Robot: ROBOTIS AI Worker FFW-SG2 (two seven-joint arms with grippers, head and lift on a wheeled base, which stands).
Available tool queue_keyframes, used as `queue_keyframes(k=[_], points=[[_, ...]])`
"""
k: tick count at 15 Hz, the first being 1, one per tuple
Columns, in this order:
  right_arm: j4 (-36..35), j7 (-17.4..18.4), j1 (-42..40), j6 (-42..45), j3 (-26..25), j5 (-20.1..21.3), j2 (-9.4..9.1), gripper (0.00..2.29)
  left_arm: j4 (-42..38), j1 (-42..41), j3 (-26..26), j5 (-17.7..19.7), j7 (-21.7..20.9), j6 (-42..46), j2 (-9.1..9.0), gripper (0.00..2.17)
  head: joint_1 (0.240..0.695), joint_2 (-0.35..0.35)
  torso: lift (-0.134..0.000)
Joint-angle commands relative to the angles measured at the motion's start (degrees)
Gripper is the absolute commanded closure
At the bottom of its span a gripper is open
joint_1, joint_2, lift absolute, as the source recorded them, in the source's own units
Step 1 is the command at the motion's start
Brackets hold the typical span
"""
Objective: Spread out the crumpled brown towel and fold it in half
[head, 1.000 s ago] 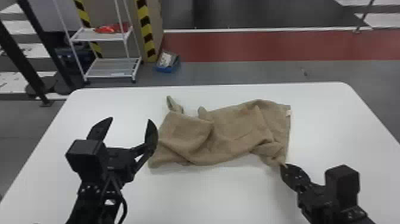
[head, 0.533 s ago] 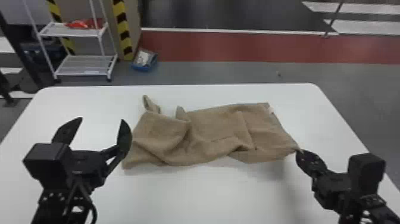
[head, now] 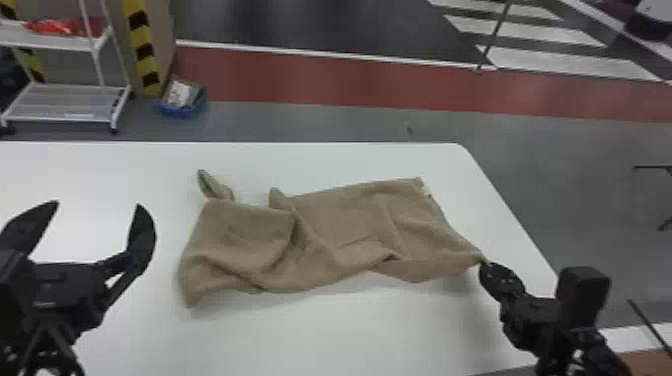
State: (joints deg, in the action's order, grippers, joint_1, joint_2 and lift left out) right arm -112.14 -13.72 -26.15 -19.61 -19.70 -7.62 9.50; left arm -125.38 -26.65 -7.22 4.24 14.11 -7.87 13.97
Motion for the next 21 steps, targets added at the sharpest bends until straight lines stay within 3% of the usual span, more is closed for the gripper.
queue_keyframes(k=[1,2,3,8,11,14,18,19,21], points=[[1.4,0.0,0.4,0.3,-0.1,0.0,-0.09,0.62,0.1,0.0,-0.1,-0.1,0.0,0.0,-0.08,0.09,0.695,-0.22,-0.125],[1.3,0.0,0.4,0.3,-0.3,0.0,-0.44,0.25,0.1,-0.1,-0.1,-0.1,0.0,0.0,-0.08,0.09,0.695,-0.223,-0.125],[0.5,0.0,0.1,0.3,-0.5,0.0,-0.97,0.1,0.2,-0.1,0.1,-0.2,0.0,0.0,-0.08,0.09,0.695,-0.225,-0.125],[-8.0,0.0,-3.3,0.3,-1.7,-0.6,-2.9,0.07,0.5,0.1,0.2,-0.1,0.0,0.0,-0.17,0.09,0.695,-0.22,-0.125],[-12.9,0.0,-5.0,0.8,-1.3,-6.0,-3.52,0.08,0.9,0.4,0.2,-0.1,0.0,0.0,-0.08,0.09,0.695,-0.21,-0.125],[-15.4,-0.1,-5.0,1.0,6.2,-2.9,-3.69,0.17,1.1,0.6,-0.1,-0.1,0.0,0.0,-0.08,0.09,0.695,-0.166,-0.125],[-14.9,-0.1,-1.9,1.0,22.0,6.1,-2.55,0.29,0.8,0.2,0.6,0.2,0.0,0.2,0.36,0.09,0.695,-0.062,-0.125],[-14.2,-0.1,-0.9,1.0,25.1,6.8,-2.02,0.32,0.6,-0.2,0.9,0.2,0.0,0.3,0.36,0.09,0.695,0.009,-0.125],[-12.1,0.0,2.0,1.0,32.0,8.7,-0.88,0.32,0.4,-0.6,1.9,0.5,0.1,1.2,0.36,0.09,0.695,0.085,-0.125]])
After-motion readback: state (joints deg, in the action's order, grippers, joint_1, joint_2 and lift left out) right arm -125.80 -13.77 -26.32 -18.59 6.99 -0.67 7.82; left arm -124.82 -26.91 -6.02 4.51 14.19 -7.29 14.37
